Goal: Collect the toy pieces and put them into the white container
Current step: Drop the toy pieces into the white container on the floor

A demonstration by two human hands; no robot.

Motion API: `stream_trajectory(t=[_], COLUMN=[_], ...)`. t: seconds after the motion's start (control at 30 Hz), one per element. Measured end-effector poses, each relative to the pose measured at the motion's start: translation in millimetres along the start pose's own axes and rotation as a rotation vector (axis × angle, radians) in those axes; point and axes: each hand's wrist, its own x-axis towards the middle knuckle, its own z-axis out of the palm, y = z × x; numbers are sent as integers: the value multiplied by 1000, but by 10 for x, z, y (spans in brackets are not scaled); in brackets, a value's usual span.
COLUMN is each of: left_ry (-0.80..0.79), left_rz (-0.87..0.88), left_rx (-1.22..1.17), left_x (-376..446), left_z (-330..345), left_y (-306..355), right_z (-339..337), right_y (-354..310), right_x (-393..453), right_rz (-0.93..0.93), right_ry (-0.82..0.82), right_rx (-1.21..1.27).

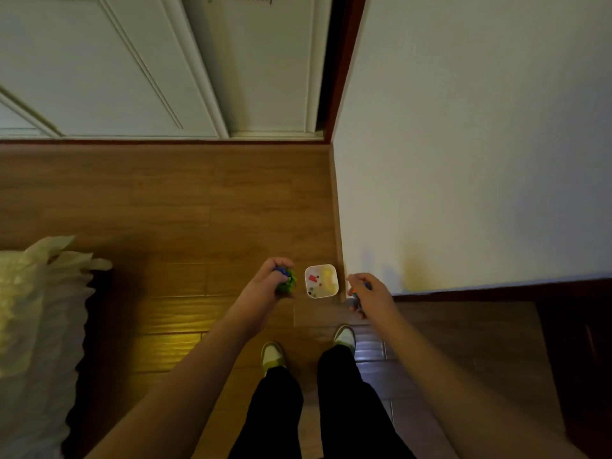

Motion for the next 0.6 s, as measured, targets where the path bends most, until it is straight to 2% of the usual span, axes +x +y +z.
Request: stream_trajectory(t=[0.23, 0.4, 0.6], left_ry=[80, 127, 157], left_rz=[-73, -85, -77], left_rx=[40, 116, 351], left_x=[633, 1245, 1811], left_z=[-117, -190, -230], left_y=[-520, -964, -1586], right_z=[345, 636, 812], right_y=[293, 759, 1484], right_x=[922, 1684, 2467], right_rz=[72, 114, 275], right_ry=[-27, -38, -32], right_rx=[53, 51, 85])
